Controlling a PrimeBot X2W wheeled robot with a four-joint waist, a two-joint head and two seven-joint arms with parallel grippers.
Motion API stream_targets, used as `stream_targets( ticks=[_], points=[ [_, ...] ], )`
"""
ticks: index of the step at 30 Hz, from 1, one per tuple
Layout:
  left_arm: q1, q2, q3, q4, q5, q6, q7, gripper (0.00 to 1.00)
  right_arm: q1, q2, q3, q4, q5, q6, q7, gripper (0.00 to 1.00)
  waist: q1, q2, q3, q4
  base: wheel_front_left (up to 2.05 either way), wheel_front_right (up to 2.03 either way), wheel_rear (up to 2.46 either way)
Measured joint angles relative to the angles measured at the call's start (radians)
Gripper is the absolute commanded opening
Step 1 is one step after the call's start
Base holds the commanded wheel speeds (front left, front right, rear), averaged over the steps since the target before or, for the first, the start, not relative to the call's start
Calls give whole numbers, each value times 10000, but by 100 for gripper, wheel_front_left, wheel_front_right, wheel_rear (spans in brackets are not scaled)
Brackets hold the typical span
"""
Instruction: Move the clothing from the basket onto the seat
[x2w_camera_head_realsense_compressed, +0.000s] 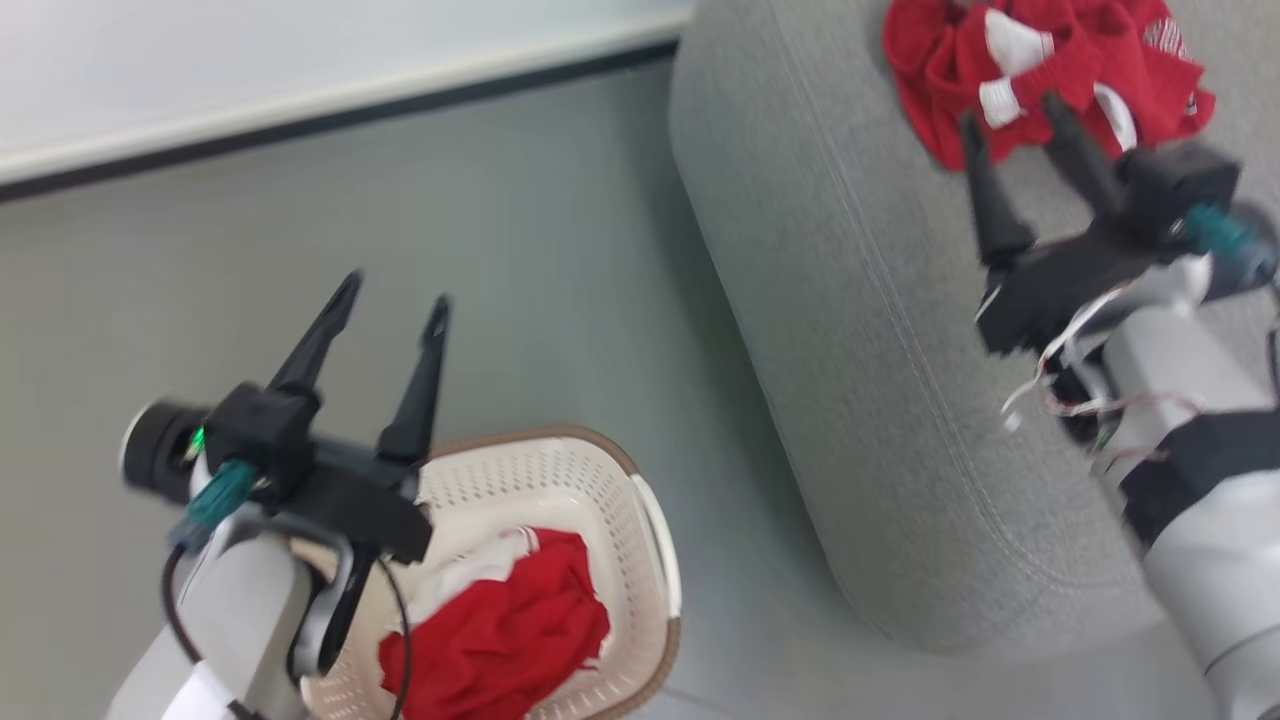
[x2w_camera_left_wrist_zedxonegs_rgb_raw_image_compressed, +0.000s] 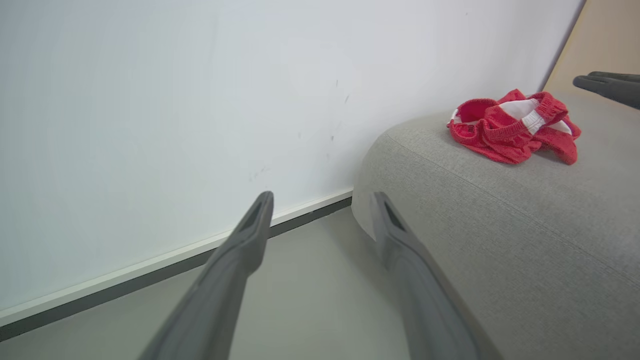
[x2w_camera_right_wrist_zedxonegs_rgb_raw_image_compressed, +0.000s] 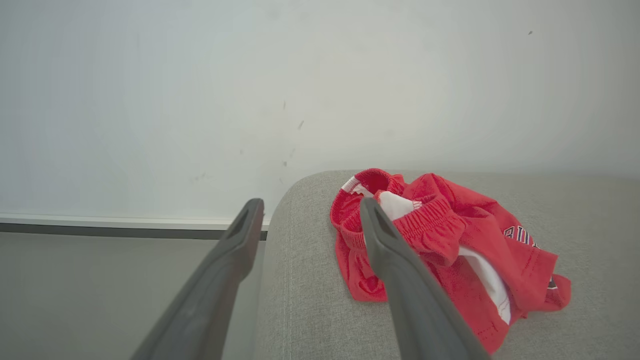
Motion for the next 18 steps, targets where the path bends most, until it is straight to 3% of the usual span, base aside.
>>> stream_targets(
  ticks=[10, 18],
  points=[
    [1413, 186, 945, 692, -468, 284, -134, 100, 1806, 541, 4, -970, -6, -224, 0, 100, -1, -1, -1190, 703, 0, 0, 0],
    [2924, 238, 1478, 940, -755, 451, -142, 100, 3623, 911, 198, -1987, -328, -616, 0, 100, -1, -1, -2348, 1151, 0, 0, 0]
  ],
)
